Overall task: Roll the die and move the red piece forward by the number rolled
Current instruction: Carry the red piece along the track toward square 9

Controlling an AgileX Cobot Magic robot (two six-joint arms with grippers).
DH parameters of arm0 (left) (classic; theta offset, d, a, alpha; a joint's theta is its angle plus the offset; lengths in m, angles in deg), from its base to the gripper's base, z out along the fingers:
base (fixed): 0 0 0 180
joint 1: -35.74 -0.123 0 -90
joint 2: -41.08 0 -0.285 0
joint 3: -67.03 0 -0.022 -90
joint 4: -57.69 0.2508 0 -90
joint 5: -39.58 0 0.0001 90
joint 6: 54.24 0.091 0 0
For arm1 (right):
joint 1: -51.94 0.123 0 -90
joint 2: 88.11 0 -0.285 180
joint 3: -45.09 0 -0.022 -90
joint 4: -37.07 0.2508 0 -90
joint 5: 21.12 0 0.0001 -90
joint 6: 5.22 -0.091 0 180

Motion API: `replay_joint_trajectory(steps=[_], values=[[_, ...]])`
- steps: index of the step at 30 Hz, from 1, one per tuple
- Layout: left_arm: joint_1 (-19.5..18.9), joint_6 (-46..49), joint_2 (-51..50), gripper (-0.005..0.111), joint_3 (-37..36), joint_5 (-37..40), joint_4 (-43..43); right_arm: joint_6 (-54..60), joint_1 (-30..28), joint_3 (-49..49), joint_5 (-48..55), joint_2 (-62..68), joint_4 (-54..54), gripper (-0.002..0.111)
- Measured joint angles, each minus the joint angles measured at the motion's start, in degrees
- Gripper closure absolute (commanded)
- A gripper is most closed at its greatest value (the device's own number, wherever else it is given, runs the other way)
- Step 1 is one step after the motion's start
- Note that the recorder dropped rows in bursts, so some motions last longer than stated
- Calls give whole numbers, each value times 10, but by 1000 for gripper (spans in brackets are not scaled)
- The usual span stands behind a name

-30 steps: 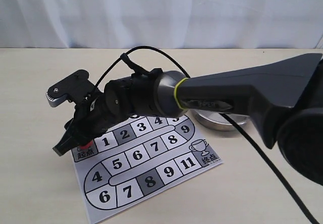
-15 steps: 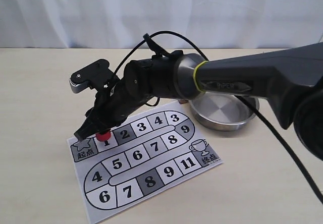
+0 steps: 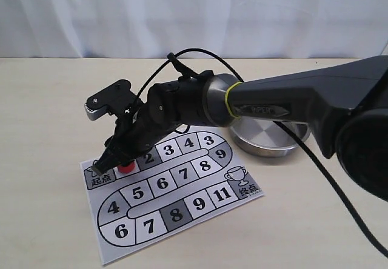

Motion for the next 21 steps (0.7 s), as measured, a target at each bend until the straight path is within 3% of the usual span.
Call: replay_joint_trajectory(steps=[9, 21], values=[[0, 0, 0, 107, 0, 0, 0, -3, -27, -1, 1, -47, -21, 104], [0, 0, 0, 107, 0, 0, 0, -28, -47, -24, 1, -7, -13, 104]])
